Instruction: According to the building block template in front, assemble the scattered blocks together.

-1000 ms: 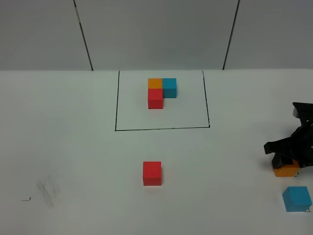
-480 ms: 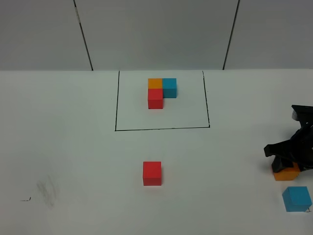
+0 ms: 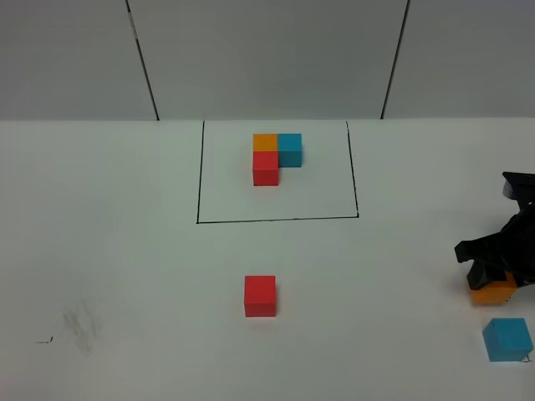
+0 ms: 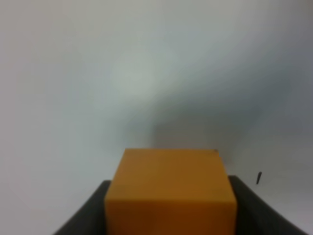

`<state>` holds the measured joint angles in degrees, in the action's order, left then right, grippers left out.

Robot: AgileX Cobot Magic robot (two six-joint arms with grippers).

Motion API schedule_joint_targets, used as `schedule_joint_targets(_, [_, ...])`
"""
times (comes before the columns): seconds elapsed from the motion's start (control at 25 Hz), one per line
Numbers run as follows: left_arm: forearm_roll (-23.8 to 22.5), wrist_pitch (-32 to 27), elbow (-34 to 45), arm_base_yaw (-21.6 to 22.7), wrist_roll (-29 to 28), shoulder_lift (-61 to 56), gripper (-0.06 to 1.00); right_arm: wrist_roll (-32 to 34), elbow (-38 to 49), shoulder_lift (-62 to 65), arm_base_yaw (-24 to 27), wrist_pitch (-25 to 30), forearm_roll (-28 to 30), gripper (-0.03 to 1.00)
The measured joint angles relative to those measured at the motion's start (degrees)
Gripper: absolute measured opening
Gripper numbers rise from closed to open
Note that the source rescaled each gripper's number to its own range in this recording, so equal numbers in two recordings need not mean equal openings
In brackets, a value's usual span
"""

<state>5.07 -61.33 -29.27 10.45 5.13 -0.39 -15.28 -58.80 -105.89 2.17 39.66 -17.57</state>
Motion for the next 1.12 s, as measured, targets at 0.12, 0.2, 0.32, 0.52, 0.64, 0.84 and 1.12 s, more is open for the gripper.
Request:
schedule_joint_targets(0.12, [0.0,0.0,0.0,0.0,0.0,0.0,0.61,0.3,-0.2,2.4,-0.3,0.6,0.7,0.01])
schedule_joint_targets(0.2, [0.0,0.0,0.0,0.0,0.0,0.0,0.61,1.6,-1.3,3.2,-1.5,2.1,3.2,0.01])
schedule_joint_targets(0.32, [0.0,0.0,0.0,0.0,0.0,0.0,0.61,7.3,-4.4,3.3,-5.1,5.4,9.2,0.01])
schedule_joint_targets(0.52, [0.0,0.0,0.0,0.0,0.0,0.0,0.61,18.5,-10.4,3.3,-11.0,11.1,18.7,0.01])
schedule_joint_targets(0.64, [0.0,0.0,0.0,0.0,0.0,0.0,0.61,23.3,-13.9,3.3,-12.9,14.9,21.0,0.01])
schedule_joint_targets(0.84, [0.0,0.0,0.0,0.0,0.0,0.0,0.61,26.2,-19.6,3.3,-14.9,21.2,20.7,0.01])
schedule_joint_targets(1.12, [0.0,0.0,0.0,0.0,0.0,0.0,0.61,27.6,-25.2,3.3,-15.8,25.7,16.5,0.01])
